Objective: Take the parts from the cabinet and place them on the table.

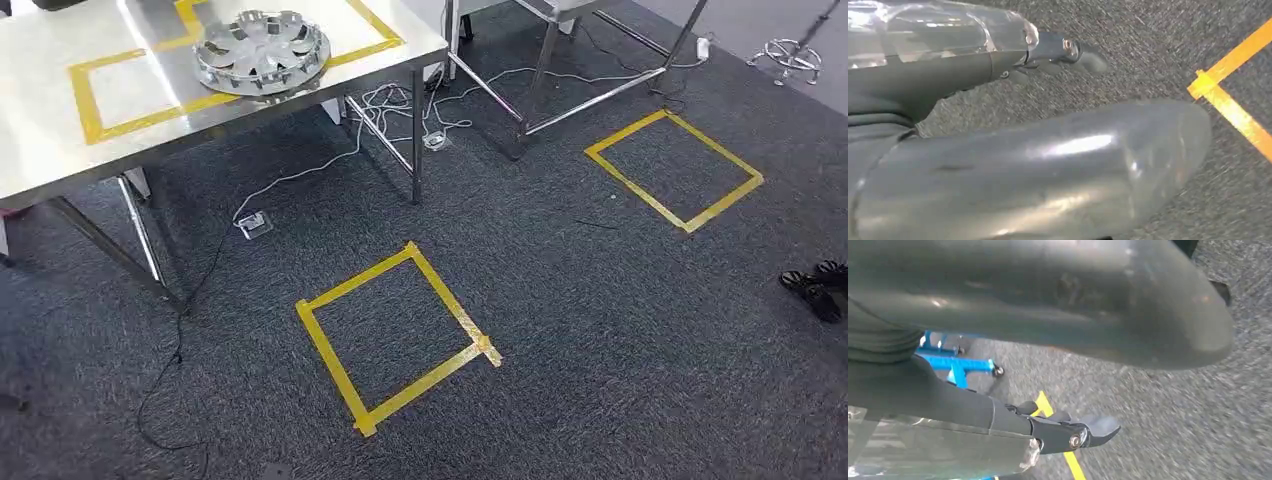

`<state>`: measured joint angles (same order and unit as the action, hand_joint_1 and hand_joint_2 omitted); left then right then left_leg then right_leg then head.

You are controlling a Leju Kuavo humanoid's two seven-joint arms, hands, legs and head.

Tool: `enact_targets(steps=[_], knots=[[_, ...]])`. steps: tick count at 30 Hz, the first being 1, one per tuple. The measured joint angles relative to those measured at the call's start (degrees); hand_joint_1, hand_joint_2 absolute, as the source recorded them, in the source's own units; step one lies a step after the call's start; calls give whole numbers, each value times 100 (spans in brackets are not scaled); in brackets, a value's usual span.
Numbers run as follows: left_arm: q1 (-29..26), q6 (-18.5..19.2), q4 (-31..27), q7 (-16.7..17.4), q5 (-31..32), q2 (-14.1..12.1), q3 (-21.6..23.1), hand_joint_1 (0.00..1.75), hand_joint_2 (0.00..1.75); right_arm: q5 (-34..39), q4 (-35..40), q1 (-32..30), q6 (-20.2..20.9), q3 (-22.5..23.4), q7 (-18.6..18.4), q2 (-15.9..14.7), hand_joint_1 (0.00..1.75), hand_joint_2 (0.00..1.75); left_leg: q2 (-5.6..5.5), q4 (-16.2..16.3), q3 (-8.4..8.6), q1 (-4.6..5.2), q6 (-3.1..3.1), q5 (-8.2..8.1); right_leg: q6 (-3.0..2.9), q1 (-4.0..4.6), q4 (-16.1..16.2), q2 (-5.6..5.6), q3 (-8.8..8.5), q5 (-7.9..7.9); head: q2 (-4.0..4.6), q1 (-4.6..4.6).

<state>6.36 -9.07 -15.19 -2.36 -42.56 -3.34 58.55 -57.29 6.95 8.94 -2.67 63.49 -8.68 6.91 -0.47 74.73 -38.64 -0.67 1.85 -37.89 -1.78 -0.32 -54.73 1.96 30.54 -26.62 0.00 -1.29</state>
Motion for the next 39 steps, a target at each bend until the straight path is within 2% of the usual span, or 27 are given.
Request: enact_targets(steps=[2, 3, 4, 5, 6, 9, 11, 12, 13, 14, 15, 16, 18, 19, 20, 21, 24, 25, 26, 27, 29, 30, 31, 33, 34, 35, 39], knots=[[1, 0, 4, 2, 0, -2, 2, 0, 0, 0, 0, -23, 0, 0, -9, 0, 0, 0, 16, -418, 156, -75, 97, 397, 75, -60, -79, 138, 3, -48, 0, 39], [4, 0, 4, 2, 0, -7, 2, 0, 0, 0, 0, -28, -2, 2, -15, 2, 0, 0, -77, -956, 406, -145, 178, 745, 163, -115, -177, 236, 11, -109, 0, 70], [3, 0, 4, 2, 0, -4, 7, 0, 0, 0, 0, -26, -7, 2, -15, 2, 0, 0, -364, -1338, 569, -229, 251, 883, 239, -140, -285, 302, 47, -174, 0, 112], [6, 2, 4, 2, 0, 15, 15, 0, 0, 0, 0, -8, -11, 7, -15, -9, 0, 0, -716, -1420, 616, -247, 281, 717, 316, -123, -420, 382, 135, -246, 0, 210], [4, 2, 7, 2, 0, 4, 24, 0, 0, 2, -2, 17, -11, 18, -17, -9, 0, 0, -570, -1347, 589, -232, 128, 697, 343, -137, -453, 459, 199, -247, 0, 227], [-27, 2, 20, 13, -2, 7, 35, 0, 0, 0, -7, -7, -13, 35, -17, 0, 0, 0, -349, -1360, 605, -209, -23, 699, 429, -205, -404, 689, 228, -205, 0, 131], [-6, 2, 22, 11, -2, 4, 35, 0, 0, 0, -13, -19, -13, 37, -17, 4, 0, 0, -173, -1368, 629, -174, -81, 689, 424, -152, -751, 140, 393, -391, 0, 43], [-11, 2, 24, 13, -2, 0, 35, 0, 0, 0, -13, 6, -13, 39, -17, 4, 0, 0, -66, -1368, 634, -150, -106, 674, 427, -138, -1153, -38, 603, -592, 0, -24], [-24, 2, 28, 15, -2, -2, 35, 0, 0, 0, -11, 28, -13, 42, -17, 4, 0, 0, 59, -1367, 639, -124, -126, 660, 424, -129, -1619, -122, 852, -798, 0, -77], [-27, 2, 33, 22, -2, -11, 37, 0, 0, 0, -11, 32, -13, 42, -17, 7, 0, 0, 176, -1367, 639, -90, -144, 647, 412, -125, -2022, -161, 1067, -936, 0, -98], [-25, 2, 35, 26, -2, -11, 37, 0, 0, 0, -11, 21, -13, 42, -20, 7, 0, 0, 271, -1367, 650, -58, -163, 629, 385, -122, -2187, -177, 1154, -924, 0, -112], [-22, 2, 35, 31, -2, -11, 39, 0, 0, -2, -13, -1, -13, 44, -28, 7, 0, 0, 347, -1367, 665, -28, -177, 610, 342, -108, -2100, -182, 1107, -809, 0, -129], [-4, 2, 35, 37, -2, -11, 39, 0, 0, -20, -13, -32, -13, 59, -55, 9, 0, 0, 481, -1373, 714, 25, -185, 576, 177, -12, -1341, -236, 737, -320, 0, -166], [12, 2, 35, 46, -2, -9, 39, 0, 0, -24, -13, -30, -13, 76, -57, 6, 0, 0, 549, -1386, 745, 39, -190, 561, 34, 94, -839, -429, 492, -94, 0, -175], [20, 2, 35, 50, -2, 11, 39, 0, 0, -26, -13, -13, -15, 85, -59, -4, 0, 0, 605, -1410, 766, 39, -182, 551, -105, 175, -660, -741, 387, -209, 0, -151], [17, 2, 37, 52, -2, 6, 39, 0, 0, -31, -15, 7, -17, 87, -59, 6, 0, 0, 654, -1427, 766, 49, -153, 545, -118, 210, -540, -751, 349, -204, 0, -155], [33, 9, 31, 59, -4, 26, 42, 0, 0, -33, -15, -13, -20, 90, -61, 2, 0, 0, 875, -1582, 908, 52, -77, 567, -135, 215, -372, -515, 289, -156, 0, -206], [48, 7, 33, 59, -4, 22, 42, 0, 0, -31, -15, -35, -20, 92, -72, 4, 0, 0, 470, -1539, 918, 35, -43, 510, -86, 138, -208, -476, 165, -65, 0, -216], [55, 7, 33, 50, -4, 20, 42, 0, 0, -33, -13, -33, -24, 94, -72, 7, 0, 0, 42, -1355, 824, 18, -40, 383, -103, 123, -129, -420, 118, -41, 0, -184], [43, 7, 33, 50, -4, 15, 42, 0, 0, -33, -13, -4, -26, 96, -72, 9, 0, 0, -56, -1012, 649, 19, -35, 214, -101, 114, -116, -351, 117, -29, 0, -158], [4, 9, 39, 66, -4, -2, 42, 0, 0, -33, -13, 20, -20, 94, -72, 22, 0, 0, -42, -214, 200, 14, 6, -85, -101, 112, -132, -165, 113, -42, 0, -74], [-9, 9, 44, 66, -4, -11, 44, 0, 0, -33, -13, 9, -20, 96, -72, 35, 0, 0, -20, -35, 57, 15, 21, -78, -92, 106, -145, -80, 110, -55, 0, -52], [-11, 9, 44, 66, -4, -11, 44, 0, 0, -33, -13, -2, -20, 94, -72, 37, 0, 0, 15, -109, 30, 9, 43, 83, -72, 94, -171, 3, 103, -73, 0, -28], [-3, 9, 44, 66, -4, -13, 44, 0, 0, -33, -13, -18, -20, 96, -74, 37, 0, 0, -20, -810, 290, -29, 87, 658, -7, 51, -257, 170, 92, -136, 0, -15], [-4, 9, 44, 63, -4, -15, 44, 0, 0, -33, -13, -16, -20, 96, -74, 44, 0, 0, -238, -1313, 487, -86, 122, 928, 35, 33, -338, 248, 100, -196, 0, 9], [-4, 9, 44, 66, -4, -9, 44, 0, 0, -33, -13, -9, -20, 96, -74, 37, 0, 0, -703, -1360, 530, -118, 136, 772, 99, 45, -422, 341, 164, -248, 0, 85], [-11, 9, 50, 66, -7, -20, 46, 0, 0, -33, -13, -6, -24, 96, -74, 39, 0, 0, -404, -1411, 601, -90, -66, 728, 221, -15, -439, 649, 253, -228, 0, 79]])
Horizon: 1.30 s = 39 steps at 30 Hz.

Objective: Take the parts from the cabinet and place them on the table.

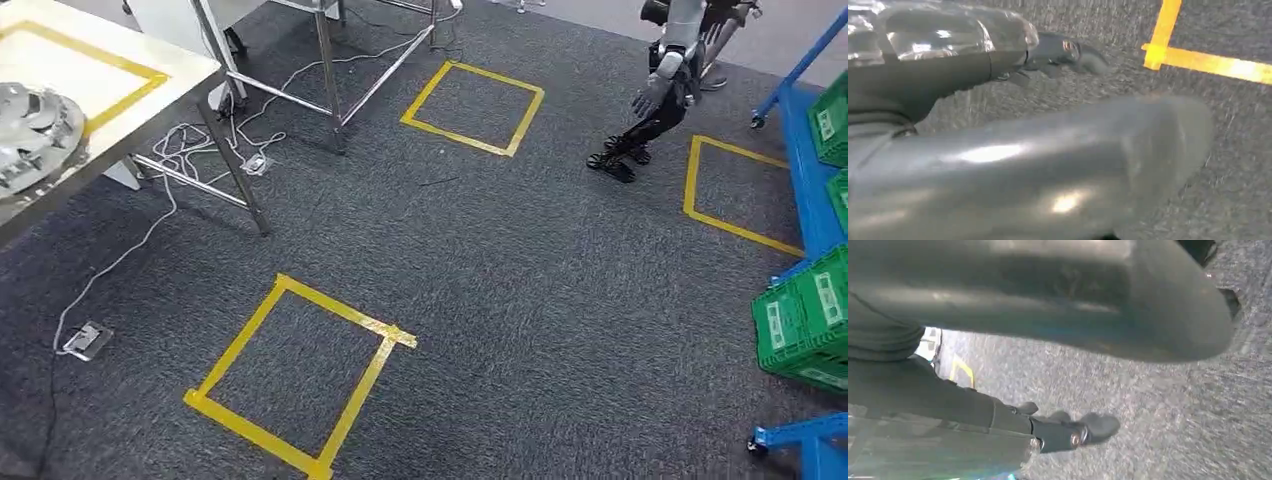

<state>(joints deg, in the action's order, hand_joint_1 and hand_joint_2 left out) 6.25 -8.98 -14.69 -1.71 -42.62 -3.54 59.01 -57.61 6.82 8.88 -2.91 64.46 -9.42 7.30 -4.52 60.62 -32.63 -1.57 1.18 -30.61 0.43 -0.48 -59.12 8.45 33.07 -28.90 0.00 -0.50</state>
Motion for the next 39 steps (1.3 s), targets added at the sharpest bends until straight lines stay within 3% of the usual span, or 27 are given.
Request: enact_targets(steps=[1, 2, 3, 5, 6, 8, 10, 11, 12, 15, 16, 17, 18, 19, 21, 22, 23, 25, 26, 27, 30, 31, 33, 34, 36, 37, 39], knots=[[11, -4, -2, 0, 0, 7, 0, 0, 0, 0, 0, -4, -2, 0, 0, -15, 0, 0, 106, -35, 27, -29, -33, 0, 19, 0, -39, -33, 6, -30, 0, -4], [18, -4, 0, -2, 0, -9, 0, 0, 0, 0, -4, -8, -2, 2, 0, 7, 0, 0, 196, -48, 70, -18, -73, -19, 47, 41, -175, -399, 60, -100, 0, -53], [13, -2, -2, -2, 0, 0, 0, 0, 0, 0, -4, 11, -2, 2, 0, 9, 0, 0, 318, -54, 99, -2, -103, -38, 80, 32, -508, -617, 238, -269, 0, -153], [-7, -2, 2, 0, 0, -9, 0, 0, 0, 0, -4, 38, 0, 2, 0, 20, 0, 0, 563, -52, 118, 35, -133, -83, 120, 12, -1429, -792, 760, -647, 0, -190], [-5, -2, 4, 0, 0, -15, 0, 0, 0, 0, -4, 27, 0, 2, 0, 22, 0, 0, 664, -51, 127, 49, -136, -104, 126, 1, -1716, -825, 928, -685, 0, -194], [6, -2, 6, 0, 0, -24, 0, 0, 0, 2, -4, -30, 0, 4, 0, 22, 0, 0, 795, -52, 176, 67, -122, -149, 91, 1, -1486, -842, 841, -384, 0, -221], [29, -2, 4, 0, 0, -20, 0, 0, 0, 0, -7, -49, 0, 7, 0, 17, 0, 0, 903, -60, 252, 74, -100, -196, -25, 54, -502, -965, 373, 168, 0, -247], [36, -2, 4, -2, 0, -20, 0, 0, 0, 0, -7, -44, 0, 7, 0, 11, 0, 0, 951, -79, 264, 69, -92, -214, -90, 120, -159, -1175, 197, 176, 0, -251], [42, -2, 0, -4, 2, -15, 0, 0, 0, 0, -9, -20, -2, 7, 0, 13, 0, 0, 992, -84, 288, 94, -56, -235, -131, 174, -49, -1239, 144, 110, 0, -254], [52, 0, -5, -4, 2, -2, 0, 0, 0, 0, -11, -35, -2, 7, 0, 9, 0, 0, 1122, -184, 352, 74, 19, -220, -185, 196, -27, -1105, 165, 101, 0, -256], [58, 0, -20, -4, 2, 7, 2, 0, 0, 0, -11, -41, -2, 7, 0, 7, 0, 0, 1164, -236, 377, 121, 56, -254, -228, 166, 123, -1046, 23, 170, 0, -273], [72, 0, -15, -2, 0, 2, 2, 0, 0, 2, -11, -63, -2, 9, -2, 11, 0, 0, 689, -144, 416, 81, 68, -306, -222, 139, 235, -1017, -35, 200, 0, -260], [76, 0, -15, -13, 2, 2, 2, 0, 0, 0, -11, -56, -2, 9, -2, 7, 0, 0, 437, 140, 276, 69, 60, -480, -257, 114, 293, -982, -78, 222, 0, -216], [72, 0, -15, -13, 2, 2, 2, 0, 0, 0, -9, -26, -4, 9, -2, 7, 0, 0, 367, 587, 41, 69, 61, -683, -268, 107, 308, -905, -89, 221, 0, -182], [35, 0, -11, -2, 2, -4, 2, 0, 0, 0, -9, 11, 0, 9, -2, 13, 0, 0, 377, 1351, -441, 58, 90, -918, -289, 114, 294, -743, -99, 199, 0, -124], [19, 0, -7, 0, 2, -9, 2, 0, 0, 0, -9, 5, 0, 9, -2, 20, 0, 0, 400, 1458, -573, 58, 102, -849, -287, 113, 280, -655, -109, 180, 0, -114], [10, 0, -7, 0, 2, -9, 2, 0, 0, 0, -9, -3, 0, 9, -2, 20, 0, 0, 420, 1284, -570, 52, 116, -606, -271, 104, 256, -557, -129, 152, 0, -98], [14, 0, -7, -2, 2, -11, 2, 0, 0, 0, -9, -20, -2, 11, -2, 17, 0, 0, 293, 417, -256, 14, 147, 65, -214, 69, 163, -396, -172, 67, 0, -77], [13, 0, -7, -2, 2, -11, 2, 0, 0, 0, -9, -20, 0, 11, -2, 18, 0, 0, -20, 53, -119, -30, 157, 199, -178, 48, 90, -331, -164, 6, 0, -54], [9, 0, -7, -2, 2, -11, 2, 0, 0, 0, -9, 0, 0, 11, -2, 15, 0, 0, -320, -21, -76, -56, 158, 91, -119, 67, 6, -246, -95, -44, 0, 11], [-6, 0, 0, 2, 0, -28, 4, 0, 0, 0, -9, 7, -2, 11, -2, 18, 0, 0, -59, -44, -21, 4, 31, 20, -17, -10, 32, 4, -35, -17, 0, -4], [8, 0, -2, 0, 0, -26, 4, 0, 0, 0, -9, 0, -2, 11, -2, 15, 0, 0, 39, -86, 12, -26, -9, 33, 2, -12, 24, 106, -26, -31, 0, 0], [21, -2, -2, -2, 0, -30, 4, 0, 0, 0, -11, -6, -2, 11, -2, 15, 0, 0, 245, -121, 82, -17, -69, 8, 44, 35, -307, -526, 109, -218, 0, -96], [7, 0, -2, -4, 0, -28, 4, 0, 0, 0, -11, 17, 0, 11, -2, 18, 0, 0, 363, -121, 103, 6, -92, -10, 72, 28, -704, -692, 327, -411, 0, -151], [-14, 0, 2, 0, 0, -35, 4, 0, 0, 0, -13, 35, 0, 11, -2, 28, 0, 0, 614, -120, 134, 35, -104, -68, 99, -3, -1602, -814, 838, -749, 0, -179], [-9, 0, 4, 0, 0, -39, 4, 0, 0, 0, -13, 15, 0, 11, -2, 28, 0, 0, 713, -120, 159, 45, -105, -96, 99, -9, -1790, -832, 956, -742, 0, -186], [8, 0, 6, 0, 0, -39, 4, 0, 0, 0, -17, -42, 0, 13, -2, 26, 0, 0, 848, -120, 235, 55, -90, -159, 66, -3, -1331, -853, 760, -310, 0, -214]])
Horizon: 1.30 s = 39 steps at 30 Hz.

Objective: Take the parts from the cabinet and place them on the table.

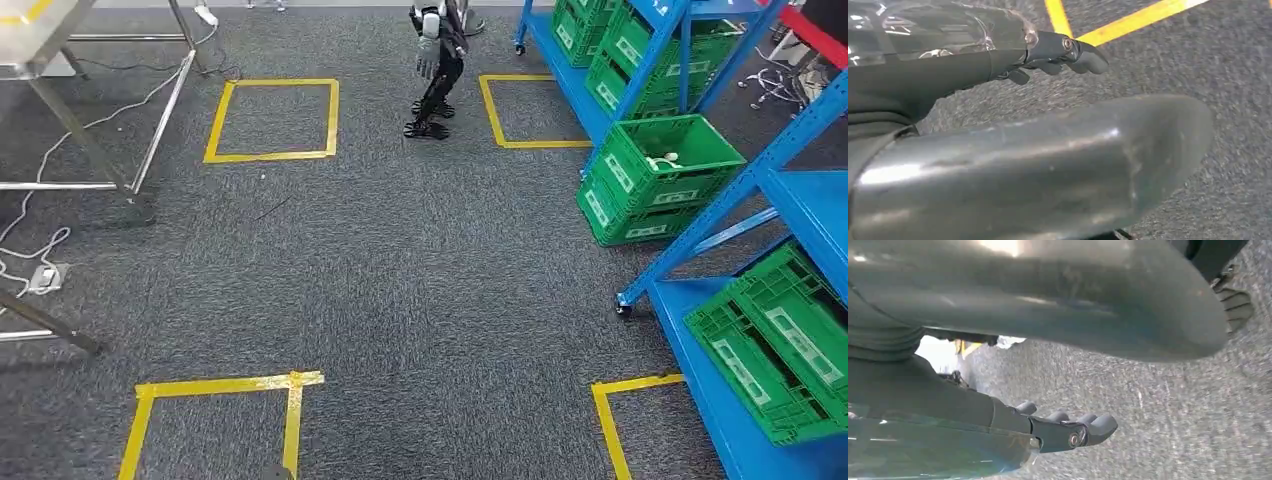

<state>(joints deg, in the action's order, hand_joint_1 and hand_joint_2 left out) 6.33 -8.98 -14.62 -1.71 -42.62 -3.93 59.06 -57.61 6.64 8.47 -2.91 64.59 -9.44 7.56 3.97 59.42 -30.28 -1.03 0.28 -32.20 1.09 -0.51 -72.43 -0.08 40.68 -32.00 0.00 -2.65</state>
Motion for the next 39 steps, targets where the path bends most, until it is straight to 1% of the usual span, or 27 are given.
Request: enact_targets(steps=[2, 3, 7, 8, 9, 10, 12, 13, 14, 16, 17, 18, 19, 22, 23, 24, 25, 27, 28, 29, 30, 32, 33, 34, 37, 38, 39], knots=[[23, 0, -2, -2, 0, 11, 0, 0, 0, 0, 0, -14, -2, 0, 0, -9, 0, 0, 101, -5, 96, 2, 29, -66, -89, 38, 1029, -176, -485, 533, 0, -26], [35, 0, -2, -2, 0, 15, 0, 0, 0, 0, 0, -4, 0, 0, 0, -11, 0, 0, 137, -17, 94, 18, 61, -94, -122, 121, 1161, -410, -578, 397, 0, -17], [47, 2, -11, -4, 0, 22, 0, 0, 0, 0, 0, -11, -2, 0, 0, -15, 0, 0, 311, -106, 203, 13, 183, -122, -232, 183, 1332, -271, -614, 388, 0, -22], [54, 7, -22, -7, 0, 20, 0, 0, 0, -2, -2, -15, -2, 0, 0, -11, 0, 0, 105, -106, 227, -23, 214, -186, -272, 112, 1439, -237, -713, 432, 0, -42], [59, 9, -22, -20, 4, 22, 0, 0, 0, -13, 0, -17, -2, 0, 2, -11, 0, 0, -333, 73, 171, -25, 213, -274, -302, 108, 1495, -189, -768, 443, 0, 7], [54, 13, -20, -28, 9, 22, 0, 0, 0, -22, 0, -2, -2, 0, 2, -20, 0, 0, -469, 447, -21, -12, 210, -449, -326, 109, 1509, -134, -784, 444, 0, 20], [16, 17, -13, -35, 7, 15, 0, 0, 0, -55, 2, 54, 0, 0, 6, -13, 0, 0, -472, 1365, -571, -6, 224, -766, -369, 121, 1505, 40, -806, 413, 0, 102], [3, 17, -11, -37, 9, 15, 0, 0, 0, -61, 2, 52, 9, 0, 7, -13, 0, 0, -455, 1592, -758, -1, 225, -777, -372, 124, 1497, 128, -822, 399, 0, 116], [-4, 17, -9, -39, 7, 15, 2, 0, 0, -68, 2, 44, 9, 0, 9, -11, 0, 0, -431, 1570, -846, 1, 228, -619, -366, 125, 1491, 229, -848, 377, 0, 129], [0, 17, -9, -48, 7, 13, 2, 0, 0, -72, 2, 23, 15, 2, 9, -11, 0, 0, -482, 857, -640, -7, 219, 28, -328, 111, 1465, 406, -935, 315, 0, 160], [-1, 17, -9, -48, 7, 11, 2, 0, 0, -79, 2, 22, 15, 2, 11, -9, 0, 0, -680, 382, -467, -22, 217, 342, -303, 98, 1440, 479, -967, 274, 0, 194], [-2, 17, -7, -48, 9, 9, 0, 0, 0, -85, 2, 25, 18, 2, 13, -4, 0, 0, -1074, 205, -387, -59, 189, 309, -268, 85, 1417, 537, -954, 240, 0, 232], [-8, 17, -7, -50, 7, 9, 0, 0, 0, -87, 2, 54, 20, 2, 18, -2, 0, 0, -1027, -10, -301, -69, 170, 267, -224, 91, 1347, 633, -916, 207, 0, 241], [-4, 20, 2, -48, 7, -4, 2, 0, 0, -101, 2, 43, 20, 2, 20, -2, 0, 0, -829, 9, -269, -12, 84, 246, -130, 28, 1403, 872, -862, 236, 0, 245], [5, 17, 2, -50, 7, 0, 2, 0, 0, -103, 0, 39, 20, 2, 20, -9, 0, 0, -729, -39, -237, -49, 42, 254, -110, 28, 1371, 813, -868, 196, 0, 238], [11, 17, 2, -52, 7, -9, 2, 0, 0, -103, 0, 35, 15, 2, 20, -7, 0, 0, -634, -54, -196, -36, 10, 236, -75, 70, 1225, 412, -803, 113, 0, 199], [2, 17, 4, -52, 7, -4, 2, 0, 0, -103, 0, 54, 15, 2, 20, -7, 0, 0, -513, -59, -165, -19, -30, 210, -37, 63, 883, 198, -620, -70, 0, 109], [-22, 20, 13, -52, 7, -13, 2, 0, 0, -103, 0, 79, 18, 2, 22, 0, 0, 0, -273, -58, -129, 7, -51, 155, 9, 37, 0, 56, -125, -435, 0, 77], [-18, 20, 20, -50, 7, -15, 2, 0, 0, -105, -2, 66, 18, 2, 22, 6, 0, 0, -173, -57, -112, 10, -52, 128, 24, 29, -310, 34, 63, -490, 0, 77], [-10, 20, 22, -50, 7, -20, 2, 0, 0, -103, -2, 34, 18, 2, 22, 7, 0, 0, -97, -58, -81, 11, -42, 101, 29, 16, -338, 29, 102, -389, 0, 66], [-4, 20, 24, -50, 7, -20, 2, 0, 0, -105, -2, -3, 17, 7, 22, 7, 0, 0, -37, -57, -43, 11, -30, 69, 20, 11, -108, 19, 6, -171, 0, 55], [12, 20, 24, -48, 7, -17, 2, 0, 0, -111, -7, -27, 17, 11, 22, 7, 0, 0, 67, -60, 54, 10, -2, 8, -42, 21, 854, -119, -439, 396, 0, 0], [17, 20, 24, -48, 7, -15, 2, 0, 0, -111, -7, -24, 15, 11, 22, 4, 0, 0, 113, -75, 59, 7, 18, -19, -83, 64, 1218, -352, -611, 454, 0, -22], [28, 20, 24, -48, 7, -15, 2, 0, 0, -114, -7, -5, 15, 11, 22, 2, 0, 0, 150, -65, 84, 45, 63, -47, -121, 140, 1307, -451, -658, 371, 0, -17], [33, 24, 22, -44, 7, -9, 2, 0, 0, -118, -7, 2, 15, 11, 22, 0, 0, 0, 304, -133, 162, 26, 135, -63, -199, 168, 1339, -303, -646, 354, 0, -2], [43, 24, 20, -44, 7, -2, 2, 0, 0, -118, -9, 4, 15, 11, 22, 0, 0, 0, 286, -151, 202, 24, 183, -100, -244, 129, 1424, -249, -722, 383, 0, -6], [58, 24, 20, -41, 9, -2, 2, 0, 0, -118, -9, -11, 13, 13, 20, 2, 0, 0, -208, -50, 186, -6, 203, -165, -268, 109, 1483, -210, -775, 403, 0, 8]])
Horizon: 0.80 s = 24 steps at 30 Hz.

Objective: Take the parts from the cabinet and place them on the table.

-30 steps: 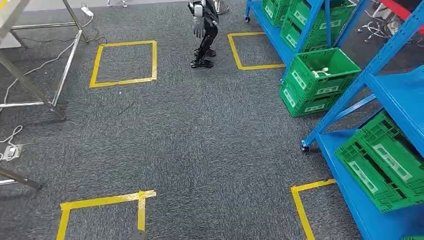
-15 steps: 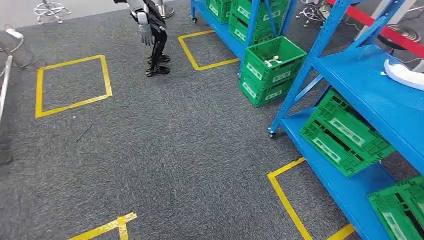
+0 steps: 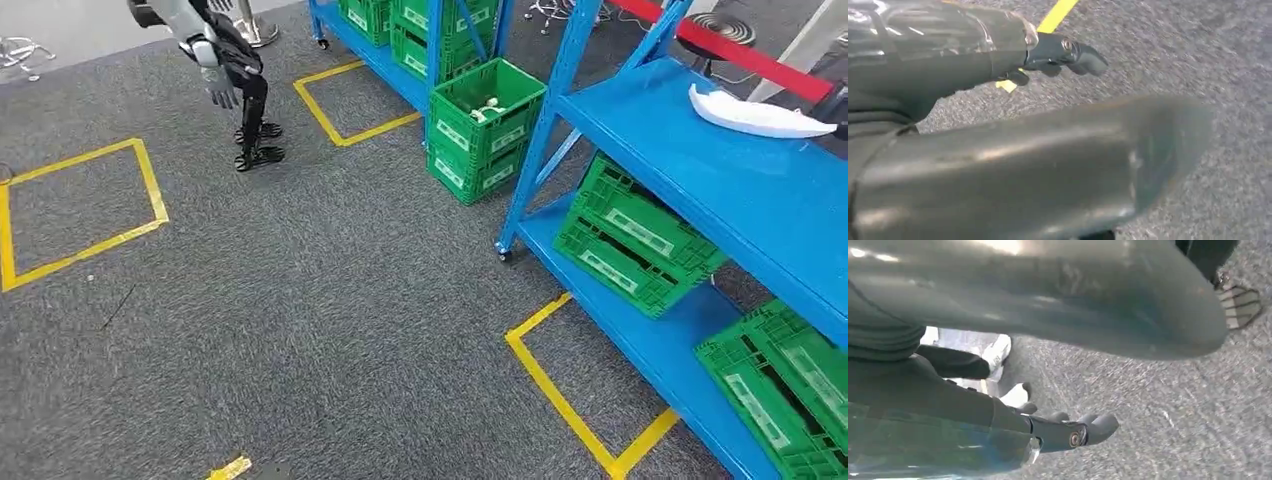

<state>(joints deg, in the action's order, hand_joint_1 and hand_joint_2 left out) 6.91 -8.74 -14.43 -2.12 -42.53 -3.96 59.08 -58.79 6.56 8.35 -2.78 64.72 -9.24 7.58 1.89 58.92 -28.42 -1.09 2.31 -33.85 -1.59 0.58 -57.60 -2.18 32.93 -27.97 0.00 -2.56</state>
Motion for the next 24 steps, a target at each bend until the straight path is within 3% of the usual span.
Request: enact_targets(steps=[1, 3, 4, 5, 6, 7, 8, 9, 10, 12, 14, 15, 16, 17, 19, 20, 21, 22, 23, 24], knots=[[1, 2, 0, 0, 0, 0, 0, 0, 0, 0, 2, 12, -2, 4, -7, -7, 0, 0, -245, 294, -160, 2, -5, -156, -40, -14, 18, 53, -25, -1, 0, 20], [-27, 4, 0, 15, 0, 2, 0, 0, 0, -2, 4, 69, -7, 11, -13, -4, 0, 0, -274, 1179, -665, 6, 12, -525, -85, -13, 13, 203, -30, -23, 0, 83], [-47, 4, 2, 26, 0, 2, 0, 0, 0, -2, 4, 71, -4, 11, -13, -2, 0, 0, -253, 1550, -914, 7, 18, -613, -103, 1, 10, 301, -43, -36, 0, 114], [-56, 4, 2, 39, 0, 2, 2, 0, 0, -2, 2, 62, -4, 13, -13, 4, 0, 0, -230, 1675, -1050, 7, 18, -554, -99, 4, 7, 390, -63, -48, 0, 131], [-57, 4, 4, 39, 0, 2, 2, 0, 0, -2, 2, 51, -4, 13, -18, 7, 0, 0, -213, 1525, -1055, 6, 13, -321, -88, 5, 3, 490, -94, -66, 0, 147], [-54, 4, 4, 39, 0, 2, 2, 0, 0, -2, 2, 38, -4, 15, -20, 7, 0, 0, -224, 1180, -931, 4, 4, -19, -73, 0, -2, 573, -131, -90, 0, 169], [-52, 4, 4, 39, 0, 0, 2, 0, 0, -2, 2, 33, -4, 20, -20, 9, 0, 0, -344, 668, -724, -6, 1, 336, -52, -9, -22, 660, -173, -124, 0, 195], [-53, 2, 4, 39, 0, 0, 2, 0, 0, -2, 2, 33, 0, 22, -20, 22, 0, 0, -650, 241, -585, -28, -3, 559, -23, -25, -52, 726, -177, -163, 0, 237], [-54, 4, 4, 46, 0, 0, 2, 0, 0, -5, 2, 52, 0, 24, -20, 22, 0, 0, -1001, 167, -547, -72, -14, 459, 24, -8, -100, 793, -150, -197, 0, 265], [-68, 4, 4, 50, -2, 0, 4, 0, 0, -22, 2, 75, 0, 37, -20, 20, 0, 0, -846, 48, -464, -29, -64, 405, 98, -82, -94, 963, -97, -183, 0, 232], [-61, 4, 7, 48, -2, -11, 9, 0, 0, -53, 2, 54, 0, 55, -20, 20, 0, 0, -655, 4, -406, -34, -137, 400, 170, -92, -47, 1161, -80, -170, 0, 254], [-51, 0, 7, 48, -4, -13, 9, 0, 0, -61, 2, 53, 0, 57, -20, 20, 0, 0, -541, -46, -361, -45, -159, 407, 187, -80, -110, 973, -77, -222, 0, 236], [-51, 2, 7, 44, -4, -15, 9, 0, 0, -66, 2, 58, -2, 61, -20, 20, 0, 0, -426, -80, -315, -34, -198, 386, 228, -54, -334, 581, 30, -352, 0, 168], [-68, 2, 7, 46, -4, -11, 9, 0, 0, -68, 0, 81, 0, 61, -20, 20, 0, 0, -284, -85, -277, -15, -231, 365, 267, -58, -770, 373, 269, -570, 0, 99], [-86, 4, 9, 50, -4, -17, 15, 0, 0, -77, 0, 91, 0, 61, -20, 28, 0, 0, -26, -85, -231, 2, -254, 299, 311, -82, -1640, 255, 755, -885, 0, 81], [-78, 4, 9, 50, -4, -17, 15, 0, 0, -81, 0, 69, 0, 61, -20, 31, 0, 0, 61, -84, -210, 6, -245, 275, 323, -99, -1823, 240, 876, -867, 0, 83], [-67, 4, 9, 48, -4, -17, 15, 0, 0, -83, 0, 39, 0, 66, -20, 31, 0, 0, 133, -84, -177, 7, -240, 245, 325, -110, -1744, 230, 856, -729, 0, 79], [-57, 4, 9, 48, -4, -17, 15, 0, 0, -85, 0, 7, -2, 68, -20, 28, 0, 0, 193, -84, -137, 6, -227, 213, 316, -112, -1430, 212, 719, -476, 0, 68], [-44, 4, 9, 48, -4, -13, 15, 0, 0, -85, 0, -5, -2, 68, -20, 26, 0, 0, 239, -85, -89, 6, -212, 181, 293, -109, -944, 170, 497, -176, 0, 46], [-34, 4, 7, 48, -4, -11, 17, 0, 0, -85, 0, -8, -4, 72, -20, 24, 0, 0, 289, -87, -38, 7, -194, 149, 243, -93, -416, 23, 248, 96, 0, 16]])
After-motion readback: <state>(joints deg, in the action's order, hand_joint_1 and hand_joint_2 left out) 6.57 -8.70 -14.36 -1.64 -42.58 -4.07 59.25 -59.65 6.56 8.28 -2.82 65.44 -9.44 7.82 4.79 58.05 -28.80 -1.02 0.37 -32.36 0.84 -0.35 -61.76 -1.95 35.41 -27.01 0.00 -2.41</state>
